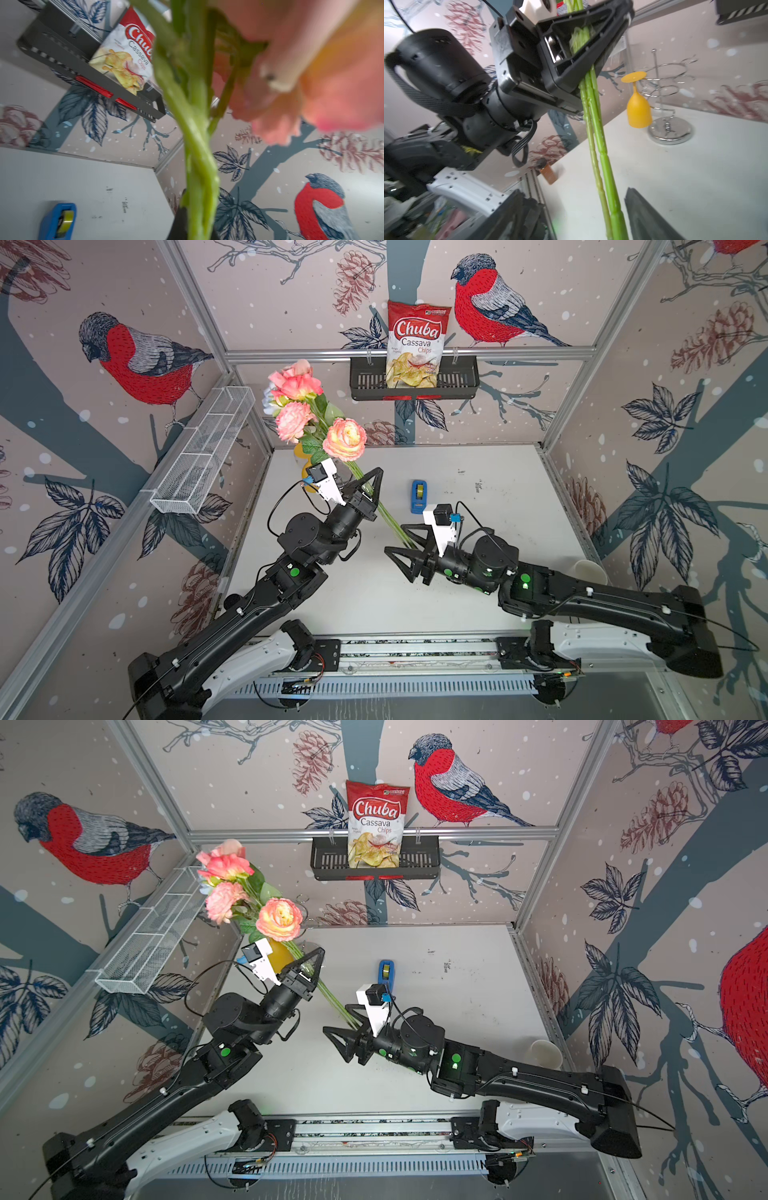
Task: Wrap bouquets with tape
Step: Wrap the tape around the bouquet.
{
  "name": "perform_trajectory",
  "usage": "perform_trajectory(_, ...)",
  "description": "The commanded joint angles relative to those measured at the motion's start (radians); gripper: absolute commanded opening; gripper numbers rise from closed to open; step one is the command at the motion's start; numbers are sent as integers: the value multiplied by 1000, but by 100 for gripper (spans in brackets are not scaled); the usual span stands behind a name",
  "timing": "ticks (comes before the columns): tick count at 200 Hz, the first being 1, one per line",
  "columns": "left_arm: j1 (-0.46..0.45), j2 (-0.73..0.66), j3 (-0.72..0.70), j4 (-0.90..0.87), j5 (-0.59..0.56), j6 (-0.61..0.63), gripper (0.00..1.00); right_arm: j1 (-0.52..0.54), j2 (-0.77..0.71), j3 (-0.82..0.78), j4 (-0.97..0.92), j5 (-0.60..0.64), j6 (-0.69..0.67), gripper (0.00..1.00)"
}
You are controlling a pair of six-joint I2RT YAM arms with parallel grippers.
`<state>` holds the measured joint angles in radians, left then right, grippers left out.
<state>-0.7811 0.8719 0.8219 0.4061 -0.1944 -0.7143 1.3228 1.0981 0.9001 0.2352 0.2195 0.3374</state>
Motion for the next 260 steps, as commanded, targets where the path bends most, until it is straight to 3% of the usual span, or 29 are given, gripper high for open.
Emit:
perform_trajectory(1, -3, 12, 3, -50, -112, 48, 0, 19, 69, 76, -148, 270, -54, 77)
perform_trajectory(49, -3, 13, 14, -16, -42, 43, 0, 29, 242, 198, -244, 385, -116, 66)
perform_trajectory(63, -1, 13, 15, -12, 3, 44, 0, 29, 265, 213, -246, 373, -128, 45)
perform_trajectory(80, 8, 7, 15, -11, 54, 44, 0, 29, 272, 226, -246, 359, -130, 0)
perform_trajectory(84, 14, 4, 15, -13, 69, 43, 0, 29, 268, 226, -247, 359, -126, 0)
perform_trajectory(93, 31, -3, 13, -14, 111, 37, 23, 29, 255, 217, -238, 346, -125, 0)
perform_trajectory(110, 70, -22, -1, -3, 198, 20, 47, 23, 205, 162, -172, 283, -128, 0)
perform_trajectory(141, 95, -51, -44, 56, 283, -16, 59, -2, 106, 66, -53, 124, -117, 0)
perform_trajectory(164, 97, -48, -50, 49, 295, -43, 66, -4, 82, 51, -33, 95, -117, 0)
perform_trajectory(194, 97, -53, -64, 76, 292, -64, 65, -4, 83, 69, -64, 93, -122, 0)
perform_trajectory(245, 97, -27, -95, 230, 408, -114, 52, -4, 99, 85, -55, 31, -114, 0)
perform_trajectory(260, 97, -18, -97, 248, 440, -112, 54, -4, 90, 80, -40, 7, -102, 0)
